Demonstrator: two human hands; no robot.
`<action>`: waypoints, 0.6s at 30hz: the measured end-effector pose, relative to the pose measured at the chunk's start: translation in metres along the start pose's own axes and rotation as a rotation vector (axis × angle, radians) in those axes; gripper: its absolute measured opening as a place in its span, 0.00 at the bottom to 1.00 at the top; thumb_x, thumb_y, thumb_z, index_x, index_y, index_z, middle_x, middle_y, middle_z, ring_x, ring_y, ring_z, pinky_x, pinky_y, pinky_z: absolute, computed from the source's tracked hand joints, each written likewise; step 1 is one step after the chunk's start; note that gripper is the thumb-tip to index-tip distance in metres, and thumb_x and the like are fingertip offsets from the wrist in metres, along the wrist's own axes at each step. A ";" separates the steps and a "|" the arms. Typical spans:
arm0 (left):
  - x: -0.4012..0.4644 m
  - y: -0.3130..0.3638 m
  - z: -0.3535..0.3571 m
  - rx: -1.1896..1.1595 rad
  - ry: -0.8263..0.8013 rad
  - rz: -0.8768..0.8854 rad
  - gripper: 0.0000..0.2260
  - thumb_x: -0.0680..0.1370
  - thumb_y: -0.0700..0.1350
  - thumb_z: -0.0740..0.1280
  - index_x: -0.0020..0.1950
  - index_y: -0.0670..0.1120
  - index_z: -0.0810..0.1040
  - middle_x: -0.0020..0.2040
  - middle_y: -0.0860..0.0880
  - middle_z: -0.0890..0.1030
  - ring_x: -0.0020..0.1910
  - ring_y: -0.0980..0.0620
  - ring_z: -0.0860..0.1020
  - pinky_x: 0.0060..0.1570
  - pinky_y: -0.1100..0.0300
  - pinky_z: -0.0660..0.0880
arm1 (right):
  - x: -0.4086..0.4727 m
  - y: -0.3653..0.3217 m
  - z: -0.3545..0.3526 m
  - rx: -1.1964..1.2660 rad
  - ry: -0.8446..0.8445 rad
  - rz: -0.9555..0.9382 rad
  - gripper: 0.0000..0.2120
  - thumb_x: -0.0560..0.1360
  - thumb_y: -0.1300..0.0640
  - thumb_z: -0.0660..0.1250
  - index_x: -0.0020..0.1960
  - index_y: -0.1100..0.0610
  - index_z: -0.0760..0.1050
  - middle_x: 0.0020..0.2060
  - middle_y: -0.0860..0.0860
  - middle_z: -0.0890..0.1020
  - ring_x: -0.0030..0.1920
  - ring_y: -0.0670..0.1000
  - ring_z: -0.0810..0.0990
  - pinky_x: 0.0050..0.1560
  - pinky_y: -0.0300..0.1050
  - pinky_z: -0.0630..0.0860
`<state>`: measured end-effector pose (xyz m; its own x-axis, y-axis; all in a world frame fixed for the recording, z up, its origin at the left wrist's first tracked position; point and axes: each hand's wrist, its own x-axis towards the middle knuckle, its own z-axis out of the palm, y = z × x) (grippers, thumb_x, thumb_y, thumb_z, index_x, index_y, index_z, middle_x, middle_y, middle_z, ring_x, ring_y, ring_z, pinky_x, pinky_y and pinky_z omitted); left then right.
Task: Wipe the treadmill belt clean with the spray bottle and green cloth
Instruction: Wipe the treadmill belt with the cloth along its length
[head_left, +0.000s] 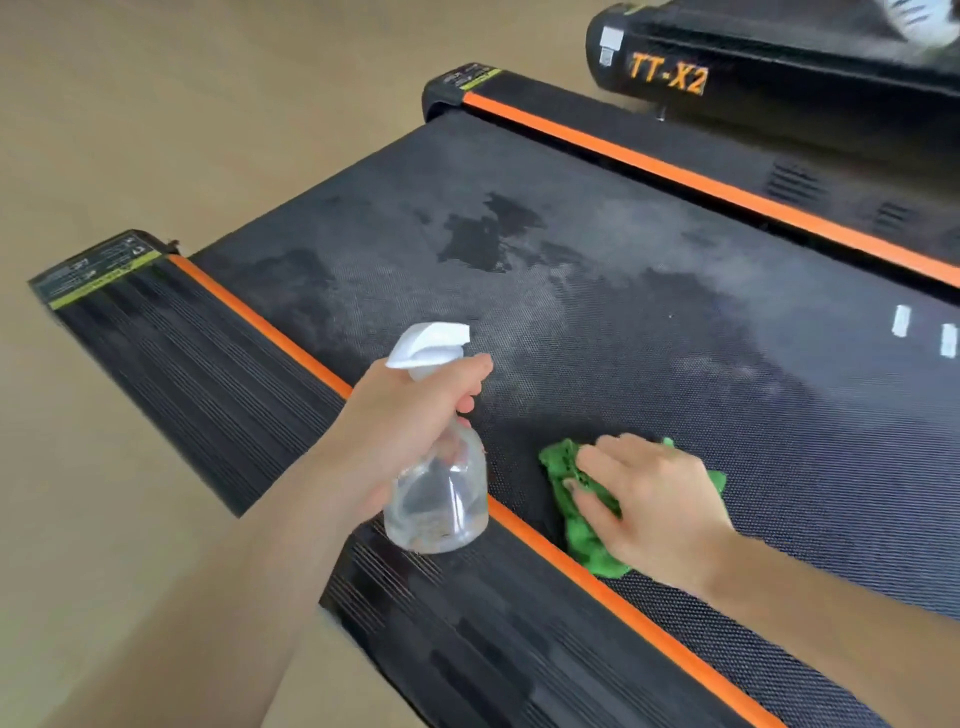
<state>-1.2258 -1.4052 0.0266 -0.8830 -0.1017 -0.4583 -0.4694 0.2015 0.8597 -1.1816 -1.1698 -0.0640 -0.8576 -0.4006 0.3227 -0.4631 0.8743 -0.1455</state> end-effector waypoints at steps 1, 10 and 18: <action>0.003 0.003 0.002 0.017 -0.006 -0.005 0.13 0.77 0.56 0.75 0.45 0.46 0.87 0.44 0.50 0.86 0.37 0.51 0.84 0.37 0.61 0.81 | -0.009 0.003 -0.002 0.001 0.007 -0.019 0.09 0.76 0.49 0.65 0.41 0.51 0.69 0.34 0.45 0.71 0.35 0.51 0.74 0.30 0.44 0.68; 0.014 0.013 0.015 0.083 0.064 -0.026 0.14 0.77 0.55 0.75 0.43 0.44 0.85 0.44 0.48 0.85 0.38 0.50 0.82 0.40 0.59 0.80 | -0.011 0.004 0.000 -0.040 0.034 -0.023 0.09 0.76 0.49 0.66 0.40 0.51 0.71 0.32 0.45 0.70 0.33 0.50 0.72 0.30 0.41 0.64; 0.009 0.012 0.001 0.178 0.158 -0.036 0.17 0.74 0.59 0.74 0.47 0.46 0.85 0.44 0.50 0.86 0.41 0.48 0.85 0.51 0.53 0.82 | -0.012 0.005 0.002 -0.008 0.049 -0.013 0.09 0.77 0.49 0.64 0.42 0.52 0.74 0.33 0.45 0.70 0.33 0.49 0.72 0.29 0.43 0.70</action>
<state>-1.2394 -1.4028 0.0322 -0.8622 -0.2601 -0.4347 -0.5044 0.3617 0.7841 -1.1741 -1.1615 -0.0705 -0.8393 -0.3981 0.3703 -0.4723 0.8713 -0.1337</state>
